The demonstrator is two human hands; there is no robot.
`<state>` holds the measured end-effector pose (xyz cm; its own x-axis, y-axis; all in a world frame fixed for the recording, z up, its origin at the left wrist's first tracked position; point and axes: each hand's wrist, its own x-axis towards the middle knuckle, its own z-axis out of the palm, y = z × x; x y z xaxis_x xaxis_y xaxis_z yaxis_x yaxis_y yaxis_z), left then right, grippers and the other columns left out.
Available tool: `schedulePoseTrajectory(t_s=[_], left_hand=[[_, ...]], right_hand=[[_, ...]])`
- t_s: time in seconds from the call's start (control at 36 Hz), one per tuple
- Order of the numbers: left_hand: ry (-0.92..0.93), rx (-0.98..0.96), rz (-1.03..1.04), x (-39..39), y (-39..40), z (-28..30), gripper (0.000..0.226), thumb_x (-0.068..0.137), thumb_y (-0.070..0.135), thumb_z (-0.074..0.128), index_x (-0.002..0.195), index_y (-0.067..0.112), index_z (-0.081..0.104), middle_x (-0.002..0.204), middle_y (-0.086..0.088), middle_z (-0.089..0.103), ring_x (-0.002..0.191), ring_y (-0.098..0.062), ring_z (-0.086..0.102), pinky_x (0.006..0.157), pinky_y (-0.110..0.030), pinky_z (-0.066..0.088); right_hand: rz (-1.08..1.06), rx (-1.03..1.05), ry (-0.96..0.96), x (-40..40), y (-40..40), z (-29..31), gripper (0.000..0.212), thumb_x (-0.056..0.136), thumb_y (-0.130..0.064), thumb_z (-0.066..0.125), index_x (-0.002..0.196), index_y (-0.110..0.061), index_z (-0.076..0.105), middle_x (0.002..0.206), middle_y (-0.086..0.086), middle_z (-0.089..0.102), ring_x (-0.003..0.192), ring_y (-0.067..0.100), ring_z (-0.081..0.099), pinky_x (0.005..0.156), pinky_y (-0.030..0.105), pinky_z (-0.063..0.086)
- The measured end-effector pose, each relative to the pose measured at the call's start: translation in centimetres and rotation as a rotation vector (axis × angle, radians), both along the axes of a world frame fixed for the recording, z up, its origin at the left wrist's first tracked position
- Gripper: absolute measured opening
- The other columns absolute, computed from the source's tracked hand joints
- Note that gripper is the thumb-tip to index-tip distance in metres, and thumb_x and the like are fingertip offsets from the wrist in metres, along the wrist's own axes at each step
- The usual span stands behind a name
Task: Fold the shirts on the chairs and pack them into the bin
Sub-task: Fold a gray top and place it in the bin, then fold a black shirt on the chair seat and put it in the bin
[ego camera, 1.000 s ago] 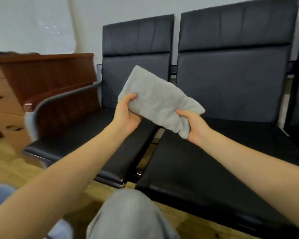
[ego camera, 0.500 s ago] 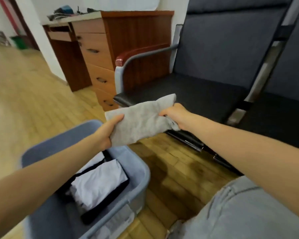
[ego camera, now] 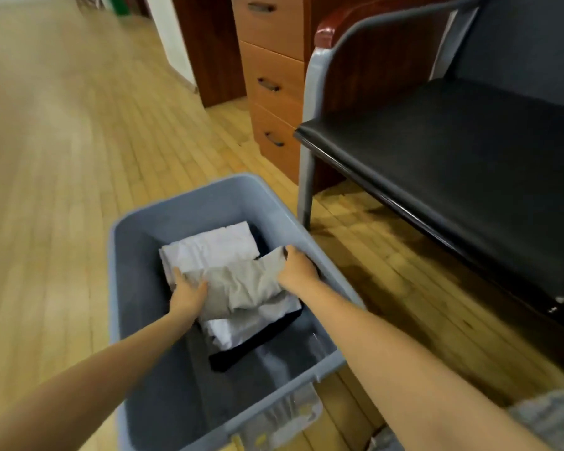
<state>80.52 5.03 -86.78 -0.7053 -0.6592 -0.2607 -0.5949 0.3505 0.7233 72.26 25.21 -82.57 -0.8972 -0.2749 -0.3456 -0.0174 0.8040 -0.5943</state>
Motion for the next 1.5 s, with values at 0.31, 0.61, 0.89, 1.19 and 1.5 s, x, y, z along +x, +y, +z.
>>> schedulePoseTrajectory(t_s=[0.31,0.61,0.89,1.19,1.5], left_hand=[[-0.332,-0.276,-0.426,-1.1,-2.0,-5.4,0.057,0.098,0.03,0.051,0.15,0.019,0.029,0.133,-0.015,0.057,0.117,-0.033,0.056,0.096,-0.038,0.045],[-0.431,-0.733,-0.558,-2.9,-1.7,-0.1,0.039,0.101,0.046,0.036,0.128,0.024,0.055,0.12,-0.011,0.049,0.113,-0.03,0.05,0.08,-0.039,0.044],[0.538,-0.014,-0.548,-9.2,15.8,20.4,0.039,0.102,0.024,0.035,0.07,0.018,0.057,0.072,-0.002,0.059,0.065,-0.02,0.055,0.065,-0.034,0.045],[0.448,0.431,-1.137,-3.2,47.8,31.2,0.041,0.103,0.025,0.035,0.068,0.016,0.053,0.062,0.001,0.053,0.048,-0.013,0.047,0.049,-0.023,0.038],[0.068,0.438,-1.587,9.6,75.1,29.0,0.027,0.103,0.027,0.037,0.115,0.012,0.057,0.087,-0.002,0.059,0.073,-0.013,0.053,0.062,-0.024,0.047]], right_hand=[[0.566,0.338,-0.005,-1.6,-1.1,-7.9,0.061,0.1,-0.03,0.045,0.154,-0.019,0.021,0.157,0.013,0.024,0.14,0.033,0.029,0.111,0.047,0.033],[0.432,0.067,-0.022,-1.9,0.7,-1.2,0.037,0.1,-0.034,0.046,0.127,-0.012,0.057,0.126,0.014,0.06,0.114,0.033,0.057,0.093,0.038,0.047],[0.005,-0.118,0.419,-1.4,12.8,19.2,0.029,0.094,-0.016,0.042,0.089,0.002,0.065,0.087,0.015,0.068,0.078,0.028,0.061,0.077,0.039,0.052],[-0.591,0.025,0.6,12.6,43.3,27.5,0.035,0.101,-0.022,0.037,0.08,-0.013,0.063,0.069,-0.001,0.063,0.054,0.01,0.054,0.052,0.021,0.038],[-1.22,0.381,0.585,33.7,70.8,25.9,0.036,0.095,-0.024,0.043,0.083,0.005,0.061,0.087,0.022,0.067,0.079,0.035,0.064,0.074,0.04,0.051]])
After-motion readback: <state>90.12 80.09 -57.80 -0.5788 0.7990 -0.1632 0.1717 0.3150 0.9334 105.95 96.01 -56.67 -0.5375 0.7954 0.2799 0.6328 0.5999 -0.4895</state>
